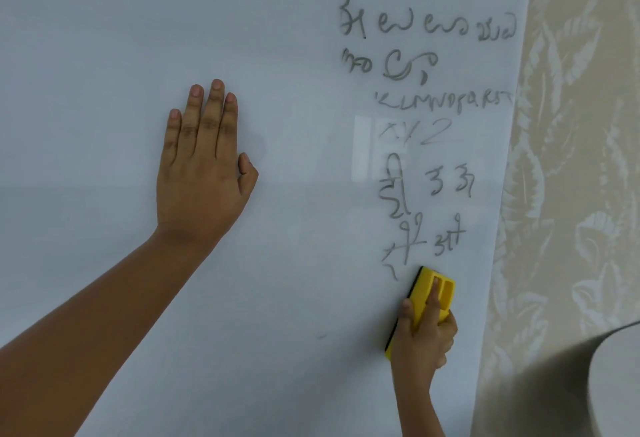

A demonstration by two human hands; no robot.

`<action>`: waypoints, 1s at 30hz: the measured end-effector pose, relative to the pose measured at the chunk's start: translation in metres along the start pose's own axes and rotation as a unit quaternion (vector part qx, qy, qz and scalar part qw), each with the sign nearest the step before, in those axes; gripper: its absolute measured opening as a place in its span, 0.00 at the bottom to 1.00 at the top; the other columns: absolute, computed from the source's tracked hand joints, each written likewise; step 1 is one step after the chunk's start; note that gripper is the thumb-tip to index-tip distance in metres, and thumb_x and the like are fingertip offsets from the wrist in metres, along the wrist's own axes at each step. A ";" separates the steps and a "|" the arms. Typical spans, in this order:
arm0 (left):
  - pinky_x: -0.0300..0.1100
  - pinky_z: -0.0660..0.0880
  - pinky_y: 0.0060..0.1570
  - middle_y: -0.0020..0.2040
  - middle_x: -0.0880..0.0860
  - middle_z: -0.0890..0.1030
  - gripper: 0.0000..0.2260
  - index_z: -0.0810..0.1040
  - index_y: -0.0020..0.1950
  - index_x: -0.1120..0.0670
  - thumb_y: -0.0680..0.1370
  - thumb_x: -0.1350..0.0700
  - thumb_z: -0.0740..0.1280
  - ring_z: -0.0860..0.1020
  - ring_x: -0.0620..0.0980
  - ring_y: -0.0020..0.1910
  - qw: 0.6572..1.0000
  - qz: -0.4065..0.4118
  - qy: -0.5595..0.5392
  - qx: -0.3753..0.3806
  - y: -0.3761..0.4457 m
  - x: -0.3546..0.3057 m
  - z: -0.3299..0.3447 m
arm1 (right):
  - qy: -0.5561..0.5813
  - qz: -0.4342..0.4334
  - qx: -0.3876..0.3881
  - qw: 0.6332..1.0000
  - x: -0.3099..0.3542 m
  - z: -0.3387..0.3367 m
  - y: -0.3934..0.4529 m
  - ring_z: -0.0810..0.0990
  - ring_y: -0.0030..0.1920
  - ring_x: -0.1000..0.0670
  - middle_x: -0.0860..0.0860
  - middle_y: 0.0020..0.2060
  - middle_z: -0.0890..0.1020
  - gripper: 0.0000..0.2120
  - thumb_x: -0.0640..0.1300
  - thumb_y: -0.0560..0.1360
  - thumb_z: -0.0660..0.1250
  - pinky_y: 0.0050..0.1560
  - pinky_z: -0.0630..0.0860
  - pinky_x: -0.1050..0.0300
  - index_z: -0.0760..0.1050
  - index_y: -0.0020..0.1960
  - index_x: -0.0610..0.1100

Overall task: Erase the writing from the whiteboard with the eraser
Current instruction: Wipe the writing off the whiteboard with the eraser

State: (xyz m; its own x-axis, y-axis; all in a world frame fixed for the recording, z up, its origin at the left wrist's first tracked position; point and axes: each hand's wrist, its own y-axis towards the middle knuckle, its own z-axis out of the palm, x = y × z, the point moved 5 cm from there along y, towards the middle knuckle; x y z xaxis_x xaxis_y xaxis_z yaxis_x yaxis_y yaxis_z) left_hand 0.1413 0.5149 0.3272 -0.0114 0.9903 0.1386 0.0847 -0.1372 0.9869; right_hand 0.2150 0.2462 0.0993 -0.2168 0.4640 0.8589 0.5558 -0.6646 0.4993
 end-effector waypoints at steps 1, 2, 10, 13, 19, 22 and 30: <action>0.51 0.47 0.73 0.75 0.62 0.58 0.25 0.56 0.75 0.64 0.79 0.57 0.53 0.54 0.59 0.75 1.000 0.000 0.001 -0.001 0.000 0.000 0.000 | -0.004 -0.039 0.008 0.999 0.005 0.002 -0.010 0.67 0.61 0.34 0.36 0.65 0.65 0.28 0.44 0.76 0.64 0.58 0.63 0.33 0.58 0.72 0.55; 0.50 0.46 0.73 0.75 0.62 0.58 0.25 0.56 0.75 0.64 0.79 0.57 0.53 0.54 0.59 0.75 1.000 -0.001 0.002 -0.001 0.000 0.001 -0.001 | -0.010 -0.068 0.019 0.997 0.004 0.003 -0.021 0.69 0.59 0.34 0.35 0.64 0.67 0.29 0.43 0.75 0.66 0.57 0.65 0.33 0.58 0.72 0.55; 0.50 0.46 0.73 0.75 0.62 0.58 0.25 0.57 0.75 0.64 0.78 0.58 0.54 0.54 0.58 0.75 1.000 -0.002 -0.007 -0.008 -0.001 0.000 0.000 | -0.010 0.045 0.003 0.999 -0.019 -0.010 0.014 0.65 0.62 0.34 0.36 0.66 0.64 0.27 0.46 0.77 0.62 0.61 0.60 0.33 0.56 0.73 0.55; 0.50 0.46 0.73 0.75 0.62 0.59 0.25 0.57 0.75 0.64 0.78 0.58 0.54 0.55 0.58 0.75 1.000 -0.003 -0.004 -0.015 -0.001 0.001 0.000 | -0.021 -0.074 0.016 0.997 0.014 -0.001 -0.002 0.67 0.61 0.34 0.36 0.65 0.65 0.27 0.44 0.75 0.65 0.58 0.64 0.33 0.60 0.72 0.53; 0.50 0.46 0.73 0.75 0.62 0.58 0.25 0.57 0.75 0.64 0.78 0.58 0.54 0.55 0.59 0.75 1.000 -0.002 -0.003 -0.009 -0.001 0.001 0.000 | -0.027 -0.009 -0.003 1.000 0.005 -0.016 0.034 0.65 0.63 0.33 0.35 0.66 0.64 0.27 0.45 0.76 0.63 0.60 0.62 0.33 0.58 0.72 0.54; 0.51 0.47 0.73 0.75 0.62 0.59 0.25 0.57 0.75 0.63 0.78 0.58 0.55 0.55 0.59 0.75 1.000 0.001 -0.004 -0.012 -0.001 0.001 0.000 | -0.017 0.001 -0.027 0.999 0.023 -0.018 0.062 0.65 0.63 0.34 0.35 0.65 0.64 0.26 0.47 0.77 0.62 0.62 0.61 0.34 0.57 0.73 0.54; 0.51 0.48 0.73 0.75 0.61 0.59 0.26 0.57 0.75 0.63 0.78 0.58 0.54 0.55 0.58 0.75 1.000 -0.004 -0.002 -0.012 -0.001 0.000 0.000 | -0.043 -0.015 -0.007 0.999 0.010 -0.026 0.073 0.64 0.63 0.33 0.35 0.66 0.64 0.26 0.49 0.77 0.60 0.62 0.60 0.33 0.55 0.73 0.54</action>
State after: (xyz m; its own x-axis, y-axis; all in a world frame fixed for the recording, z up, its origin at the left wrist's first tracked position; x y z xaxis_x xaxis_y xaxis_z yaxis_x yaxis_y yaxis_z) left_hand 0.1408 0.5151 0.3262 -0.0077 0.9915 0.1300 0.0615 -0.1293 0.9897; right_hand 0.2331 0.1869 0.1471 -0.1627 0.5327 0.8306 0.5392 -0.6570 0.5269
